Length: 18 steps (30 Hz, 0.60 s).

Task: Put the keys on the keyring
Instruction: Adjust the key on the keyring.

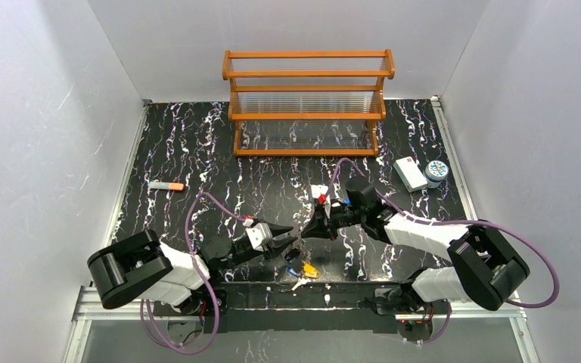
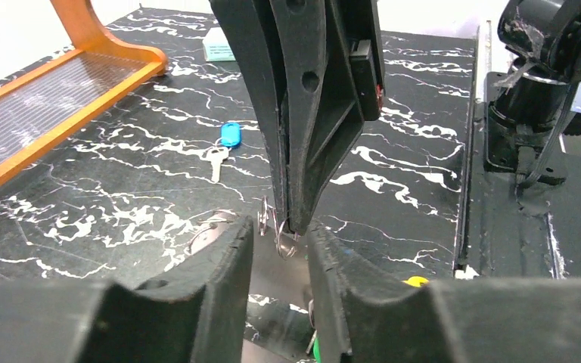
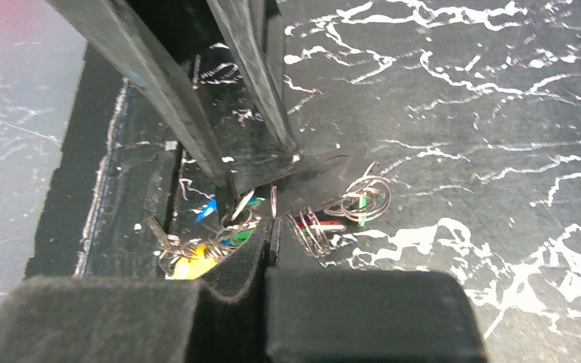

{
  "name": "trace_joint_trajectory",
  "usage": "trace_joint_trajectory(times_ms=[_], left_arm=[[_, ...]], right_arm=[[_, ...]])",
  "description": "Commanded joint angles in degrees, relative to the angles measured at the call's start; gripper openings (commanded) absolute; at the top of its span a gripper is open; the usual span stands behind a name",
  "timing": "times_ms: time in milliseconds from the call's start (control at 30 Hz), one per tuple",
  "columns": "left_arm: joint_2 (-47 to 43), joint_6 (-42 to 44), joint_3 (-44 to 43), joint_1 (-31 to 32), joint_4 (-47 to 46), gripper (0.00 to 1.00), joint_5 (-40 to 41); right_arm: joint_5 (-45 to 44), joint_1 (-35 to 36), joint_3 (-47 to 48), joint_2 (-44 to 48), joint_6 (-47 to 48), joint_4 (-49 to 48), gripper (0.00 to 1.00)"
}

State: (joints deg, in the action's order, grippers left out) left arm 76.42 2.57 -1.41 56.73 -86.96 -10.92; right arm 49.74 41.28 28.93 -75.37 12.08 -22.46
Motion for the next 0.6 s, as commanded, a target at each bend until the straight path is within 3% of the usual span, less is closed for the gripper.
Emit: trace_joint_trajectory(times_ms=[0, 233, 567], left_arm=[[-4.82, 3.12, 0.9, 0.06, 1.91, 0.34, 4.26], [-9.68, 8.59, -1.36, 0.05, 16.43, 0.36, 4.26], [-2.86, 11.37, -5.13, 0.07, 19.07, 0.33, -0.85]], right_arm=[[-4.73, 0.29, 5.48, 1.01, 6.49, 12.46, 0.01], [-12.72, 0.74, 12.61, -2.57, 12.25, 30.25, 0.01], [-26.89, 7.48, 23.27, -11.9, 16.16, 46.51, 0.01]])
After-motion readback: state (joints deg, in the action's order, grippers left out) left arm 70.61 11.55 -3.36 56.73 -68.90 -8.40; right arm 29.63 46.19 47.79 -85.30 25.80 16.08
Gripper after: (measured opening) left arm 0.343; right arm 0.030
